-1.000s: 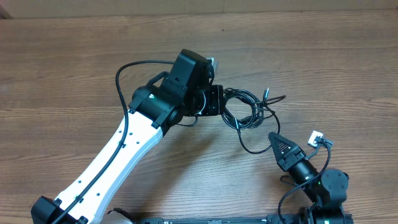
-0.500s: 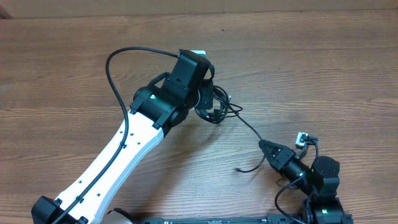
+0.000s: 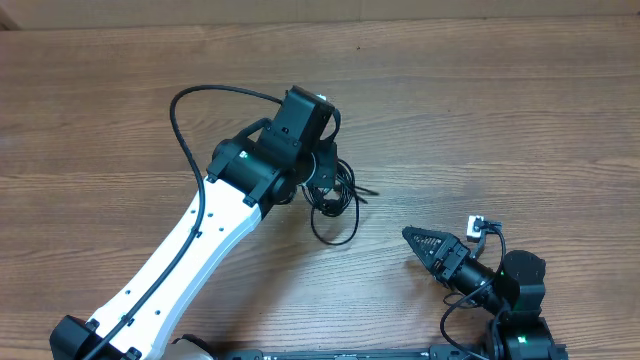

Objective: Untangle cables
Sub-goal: 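Carry the lifted bundle rightward toward the right gripper, then move the right gripper in and grasp a cable strand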

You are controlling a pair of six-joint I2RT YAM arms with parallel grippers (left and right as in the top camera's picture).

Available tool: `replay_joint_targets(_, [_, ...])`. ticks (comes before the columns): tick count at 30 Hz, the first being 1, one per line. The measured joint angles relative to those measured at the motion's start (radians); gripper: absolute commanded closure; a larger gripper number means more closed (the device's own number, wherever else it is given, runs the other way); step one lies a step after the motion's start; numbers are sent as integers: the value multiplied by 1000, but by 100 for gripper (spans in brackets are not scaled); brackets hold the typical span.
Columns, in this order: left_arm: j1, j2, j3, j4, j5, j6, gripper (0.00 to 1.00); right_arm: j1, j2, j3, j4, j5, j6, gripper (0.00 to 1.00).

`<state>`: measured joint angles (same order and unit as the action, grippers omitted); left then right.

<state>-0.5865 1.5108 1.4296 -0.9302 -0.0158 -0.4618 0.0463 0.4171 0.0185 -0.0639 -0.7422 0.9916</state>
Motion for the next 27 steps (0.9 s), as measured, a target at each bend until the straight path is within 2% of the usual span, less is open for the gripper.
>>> replay_joint_targets(3, [0, 0, 0, -2, 58, 84, 96, 0, 0, 0, 18, -7, 11, 0])
replay_joint_targets(8, [0, 0, 0, -5, 100, 132, 96, 0, 3, 1, 227, -50, 53, 0])
replay_joint_targets(11, [0, 0, 0, -6, 109, 144, 96, 0, 6, 21, 200, -56, 69, 1])
replay_joint_targets(16, [0, 0, 0, -6, 110, 126, 96, -1, 60, 177, 13, -34, 91, 0])
replay_joint_targets(18, [0, 0, 0, -9, 97, 71, 96, -1, 89, 233, -47, -27, 113, 0])
replay_joint_targets(19, [0, 0, 0, -20, 70, -7, 96, 0, 130, 283, -79, -27, 156, 0])
replay_joint_targets(23, [0, 0, 0, -62, -45, -266, 96, 0, 193, 301, -79, -37, 286, 0])
replay_joint_targets(27, [0, 0, 0, -70, -117, -460, 96, 0, 231, 301, -79, -44, 379, 0])
